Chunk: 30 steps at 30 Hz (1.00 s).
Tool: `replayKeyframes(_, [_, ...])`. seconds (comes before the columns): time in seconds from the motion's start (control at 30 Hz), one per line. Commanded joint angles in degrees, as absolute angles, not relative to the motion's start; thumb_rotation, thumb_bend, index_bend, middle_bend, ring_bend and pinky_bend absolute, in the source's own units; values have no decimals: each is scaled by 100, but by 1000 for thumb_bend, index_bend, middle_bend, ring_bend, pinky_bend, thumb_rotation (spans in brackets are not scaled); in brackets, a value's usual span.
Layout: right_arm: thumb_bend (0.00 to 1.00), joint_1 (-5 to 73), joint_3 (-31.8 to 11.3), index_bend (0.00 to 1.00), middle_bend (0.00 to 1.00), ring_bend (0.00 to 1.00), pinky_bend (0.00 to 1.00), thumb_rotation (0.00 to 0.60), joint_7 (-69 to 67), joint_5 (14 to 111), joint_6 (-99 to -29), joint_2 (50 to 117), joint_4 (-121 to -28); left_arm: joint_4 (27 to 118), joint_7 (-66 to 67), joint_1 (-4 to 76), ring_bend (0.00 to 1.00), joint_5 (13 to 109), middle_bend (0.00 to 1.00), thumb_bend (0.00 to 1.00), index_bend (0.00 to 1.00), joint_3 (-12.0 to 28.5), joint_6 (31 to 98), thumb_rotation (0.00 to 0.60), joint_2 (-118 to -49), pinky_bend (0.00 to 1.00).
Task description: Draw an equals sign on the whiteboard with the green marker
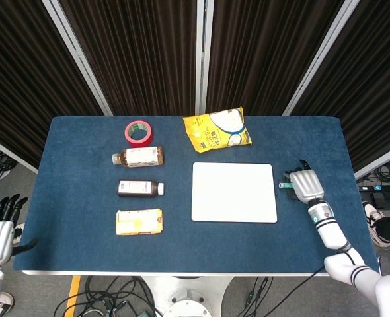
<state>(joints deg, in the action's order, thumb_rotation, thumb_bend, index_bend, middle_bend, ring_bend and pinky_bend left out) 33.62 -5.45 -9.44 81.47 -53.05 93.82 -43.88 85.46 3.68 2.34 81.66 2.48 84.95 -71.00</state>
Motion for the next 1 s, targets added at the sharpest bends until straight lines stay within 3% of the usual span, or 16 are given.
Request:
replayKeyframes(0.03, [597, 3272, -693, 599, 559, 356, 125, 600, -2208, 8436, -5990, 8603, -5678, 8557, 357, 226, 0, 8193, 39, 60, 115, 248, 8526, 600, -7085, 0])
replayKeyframes(0.17, [597, 3328, -862, 605, 561, 355, 145, 600, -3994, 8654, -6295, 8188, -6823, 8590, 298, 220, 0, 8265, 40, 60, 115, 232, 8563, 600, -7056, 0])
replayKeyframes(0.33, [605, 3528, -1083, 627, 565, 365, 155, 600, -5419, 8497, -6166, 8476, -7126, 8610, 213, 218, 0, 8340, 39, 60, 115, 224, 8604, 600, -7033, 0])
replayKeyframes(0.6, [642, 3819, -1495, 635, 566, 368, 162, 600, -6075, 7749, -5757, 9652, -6492, 8527, 58, 195, 0, 8358, 40, 60, 115, 212, 8620, 600, -7052, 0])
replayKeyframes(1.0, [676, 3997, -1697, 634, 566, 368, 162, 600, -6026, 7326, -5553, 11061, -5074, 8338, -160, 221, 0, 8337, 39, 59, 115, 211, 8521, 600, -7113, 0])
